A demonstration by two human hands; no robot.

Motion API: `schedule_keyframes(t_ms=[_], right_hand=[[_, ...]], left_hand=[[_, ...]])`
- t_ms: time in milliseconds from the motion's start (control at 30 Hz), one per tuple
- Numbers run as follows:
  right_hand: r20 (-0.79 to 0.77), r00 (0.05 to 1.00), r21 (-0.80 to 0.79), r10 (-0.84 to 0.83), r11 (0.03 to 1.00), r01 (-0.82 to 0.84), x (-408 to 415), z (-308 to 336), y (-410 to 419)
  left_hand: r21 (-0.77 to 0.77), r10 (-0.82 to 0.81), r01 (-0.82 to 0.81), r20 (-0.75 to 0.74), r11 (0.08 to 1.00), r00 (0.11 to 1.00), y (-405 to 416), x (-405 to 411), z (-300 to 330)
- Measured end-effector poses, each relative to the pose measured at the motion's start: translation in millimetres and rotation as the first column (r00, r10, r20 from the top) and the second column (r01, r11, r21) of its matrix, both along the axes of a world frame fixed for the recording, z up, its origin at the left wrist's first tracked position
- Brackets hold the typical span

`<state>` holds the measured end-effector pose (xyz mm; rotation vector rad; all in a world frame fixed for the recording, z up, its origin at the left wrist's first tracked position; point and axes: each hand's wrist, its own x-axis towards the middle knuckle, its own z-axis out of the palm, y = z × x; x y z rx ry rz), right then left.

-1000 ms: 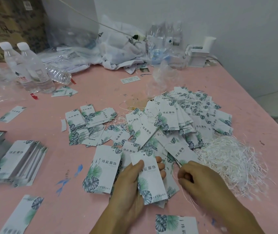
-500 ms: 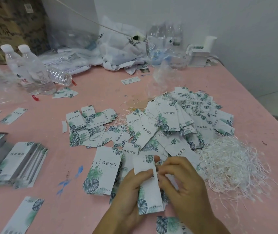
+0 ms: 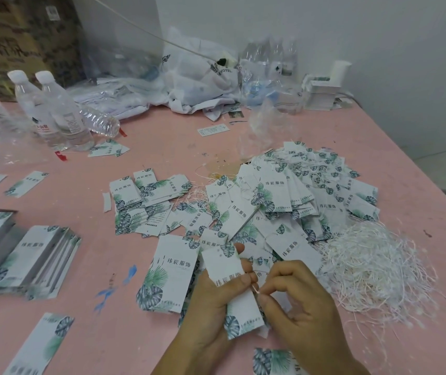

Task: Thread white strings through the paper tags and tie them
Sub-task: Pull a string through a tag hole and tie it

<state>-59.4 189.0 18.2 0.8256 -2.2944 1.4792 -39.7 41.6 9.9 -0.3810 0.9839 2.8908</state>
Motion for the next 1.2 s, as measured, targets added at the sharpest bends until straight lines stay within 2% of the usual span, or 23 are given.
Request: schedule_keyframes(t_ms=[100,167,233,300,367,433,533,600,700,767,833,867,933,1000,1067,1100,1200], right_hand=[[0.169,0.982,-0.155,0.081,0.986,-0.055,-2.3,1.6,5.2],[0.310,0.925,-0.343,0.219,0.933,-0.106,-5.2,4.1,10.2],[0.360,0.856,-0.478,0.372,0.861,-0.173,-8.9,8.3,15.9],[0.365,0.761,-0.548,0.536,0.785,-0.290,-14.0,11.4,21.1],[0.348,0.626,-0.621,0.698,0.672,-0.404,-18.3,11.9,24.6],[0.341,0.532,-0.657,0.775,0.602,-0.454,-21.2,10.2,30.0],[0.371,0.463,-0.660,0.805,0.580,-0.478,-22.8,8.4,37.4],[0.318,0.380,-0.716,0.869,0.482,-0.505,-23.5,8.5,40.7],[0.247,0.225,-0.835,0.943,0.325,-0.444,-25.5,14.7,41.7],[0.233,0.182,-0.885,0.955,0.286,-0.368,-25.9,18.7,42.0],[0.273,0.202,-0.915,0.940,0.319,-0.246,-26.7,19.2,41.5],[0.341,0.254,-0.909,0.905,0.386,-0.157,-27.0,17.9,40.2],[0.550,0.415,-0.796,0.725,0.605,-0.001,-25.5,13.0,35.2],[0.686,0.556,-0.592,0.470,0.804,0.052,-20.7,7.8,27.0],[0.667,0.704,-0.354,0.245,0.935,0.010,-13.4,4.3,16.2],[0.609,0.775,-0.254,0.171,0.967,-0.014,-9.6,2.6,11.0],[0.455,0.888,-0.120,0.071,0.993,-0.018,-3.6,-0.5,-0.1]], left_hand=[[-0.030,0.083,-0.083,-0.013,0.996,0.996,-0.5,-1.3,1.2],[-0.023,0.121,-0.121,-0.018,0.992,0.992,-0.7,-1.6,1.3],[0.001,0.132,-0.132,-0.013,0.991,0.991,-0.9,-1.9,0.4],[0.022,0.134,-0.134,-0.002,0.991,0.991,-1.4,-2.0,-0.7],[0.033,0.143,-0.144,0.012,0.989,0.990,-2.0,-2.1,-1.3],[0.037,0.150,-0.150,0.021,0.988,0.989,-2.2,-2.0,-1.0],[0.062,0.149,-0.151,0.033,0.987,0.988,-2.0,-1.6,0.9],[0.075,0.141,-0.144,0.042,0.987,0.989,-2.1,-1.4,1.4],[0.103,0.135,-0.139,0.049,0.985,0.990,-1.1,-0.5,2.7],[0.082,0.139,-0.142,0.040,0.986,0.989,0.3,-0.3,4.1],[0.021,0.151,-0.151,0.029,0.988,0.988,1.8,-0.3,5.0],[-0.015,0.156,-0.155,0.024,0.988,0.987,2.8,-0.1,5.0],[-0.075,0.153,-0.151,0.018,0.986,0.988,4.6,1.1,5.3],[-0.134,0.143,-0.140,0.009,0.981,0.990,6.5,2.3,6.5],[-0.207,0.130,-0.130,-0.013,0.970,0.991,8.2,3.8,8.4],[-0.237,0.120,-0.121,-0.022,0.964,0.993,8.9,4.5,9.5],[-0.267,0.085,-0.088,-0.024,0.960,0.996,9.7,7.2,10.9]])
